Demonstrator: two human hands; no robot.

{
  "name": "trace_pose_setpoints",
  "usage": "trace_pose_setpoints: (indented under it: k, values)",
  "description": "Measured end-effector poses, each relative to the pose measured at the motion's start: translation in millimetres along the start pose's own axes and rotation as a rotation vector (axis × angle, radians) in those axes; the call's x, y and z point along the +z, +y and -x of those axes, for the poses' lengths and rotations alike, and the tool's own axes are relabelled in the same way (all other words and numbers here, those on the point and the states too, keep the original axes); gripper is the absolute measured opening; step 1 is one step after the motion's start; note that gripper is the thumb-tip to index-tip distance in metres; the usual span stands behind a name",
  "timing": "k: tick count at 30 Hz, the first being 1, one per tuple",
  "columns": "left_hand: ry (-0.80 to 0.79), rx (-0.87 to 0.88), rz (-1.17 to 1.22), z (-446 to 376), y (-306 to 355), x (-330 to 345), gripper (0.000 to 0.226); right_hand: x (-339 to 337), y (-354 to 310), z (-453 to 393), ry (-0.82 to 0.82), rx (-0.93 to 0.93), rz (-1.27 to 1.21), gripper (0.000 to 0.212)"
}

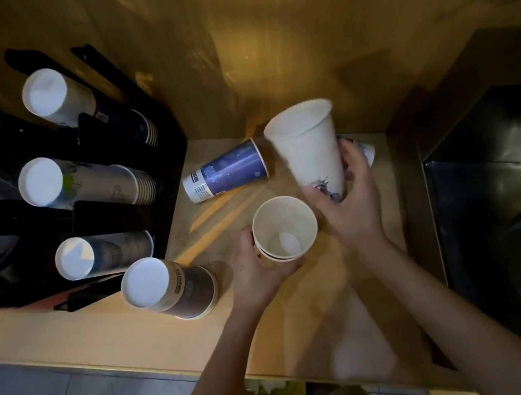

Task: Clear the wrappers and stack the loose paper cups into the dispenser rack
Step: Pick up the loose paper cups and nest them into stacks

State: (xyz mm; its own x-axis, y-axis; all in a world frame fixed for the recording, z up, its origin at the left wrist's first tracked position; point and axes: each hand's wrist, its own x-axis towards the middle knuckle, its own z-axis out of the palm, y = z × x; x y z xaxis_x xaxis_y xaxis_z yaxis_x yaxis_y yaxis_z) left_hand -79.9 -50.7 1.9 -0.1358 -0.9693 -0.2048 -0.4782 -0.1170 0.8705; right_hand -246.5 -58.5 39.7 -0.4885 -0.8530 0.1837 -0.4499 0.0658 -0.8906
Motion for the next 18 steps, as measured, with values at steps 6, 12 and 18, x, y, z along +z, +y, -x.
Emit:
trace_pose_setpoints:
  k: [6, 12, 18]
  values:
    - [-0.01, 0.014, -0.021, 0.1, 0.6, -1.4, 0.085, -16.1, -49.5, 11.5, 0.031, 0.156, -0.642, 0.086]
    - [-0.003, 0.034, -0.018, 2.1, 2.4, -1.5, 0.086, -7.8, -29.2, 42.5, -0.227, 0.142, -0.389, 0.088]
    - [0.009, 0.068, -0.023, 3.1, 1.3, -0.4, 0.083, -5.3, -9.6, 57.9, -0.306, 0.119, -0.206, 0.104]
